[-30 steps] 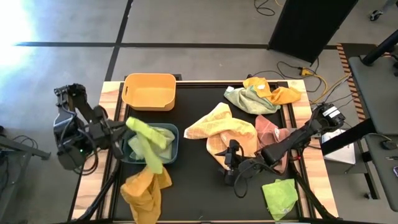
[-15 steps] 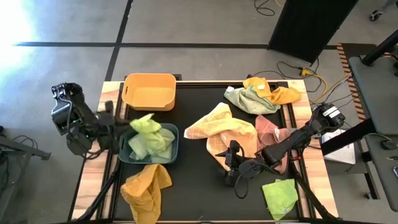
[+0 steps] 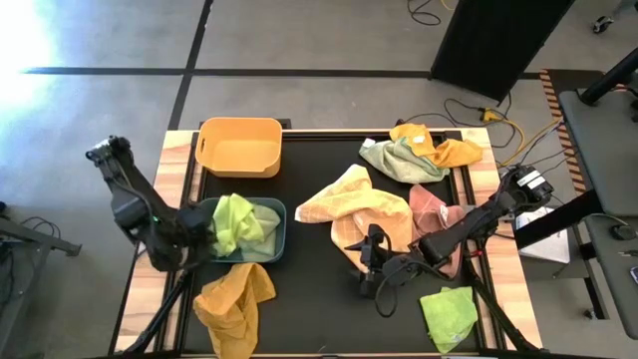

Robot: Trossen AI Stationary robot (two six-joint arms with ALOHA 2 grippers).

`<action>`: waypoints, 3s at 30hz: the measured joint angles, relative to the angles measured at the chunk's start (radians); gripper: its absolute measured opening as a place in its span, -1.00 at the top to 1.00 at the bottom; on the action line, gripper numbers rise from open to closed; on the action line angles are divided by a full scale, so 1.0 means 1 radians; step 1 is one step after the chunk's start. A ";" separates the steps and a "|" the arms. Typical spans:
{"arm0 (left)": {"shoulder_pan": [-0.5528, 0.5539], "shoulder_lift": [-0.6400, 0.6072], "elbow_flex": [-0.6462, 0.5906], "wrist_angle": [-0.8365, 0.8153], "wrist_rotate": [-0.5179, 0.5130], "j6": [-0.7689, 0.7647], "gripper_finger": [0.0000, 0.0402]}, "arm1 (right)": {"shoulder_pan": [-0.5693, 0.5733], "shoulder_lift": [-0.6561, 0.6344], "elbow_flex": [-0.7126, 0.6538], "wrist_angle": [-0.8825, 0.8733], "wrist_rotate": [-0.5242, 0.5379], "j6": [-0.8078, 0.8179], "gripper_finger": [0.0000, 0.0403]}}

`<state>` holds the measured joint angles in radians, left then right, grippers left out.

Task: Sort microfiber towel by color & place in baskets
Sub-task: Put the left green microfiber towel into the blue bin, then put the bottom yellow towel into the yellow bin

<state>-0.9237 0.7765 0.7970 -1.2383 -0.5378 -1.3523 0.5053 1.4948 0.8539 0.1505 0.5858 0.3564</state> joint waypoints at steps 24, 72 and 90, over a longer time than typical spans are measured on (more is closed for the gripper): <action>0.529 0.166 -0.126 0.006 0.375 0.319 0.69 | -0.022 0.000 0.001 0.021 0.001 -0.016 -0.29; 0.655 0.525 0.096 -0.088 0.399 0.532 -0.12 | -0.003 0.000 0.001 0.012 -0.011 0.026 -0.49; 0.081 0.591 0.344 0.208 0.382 0.232 -0.15 | -0.002 0.000 0.001 0.009 -0.011 0.038 -0.51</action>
<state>-0.8426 1.3670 1.1410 -1.0307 -0.1560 -1.1205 0.5037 1.4948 0.8549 0.1595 0.5751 0.3945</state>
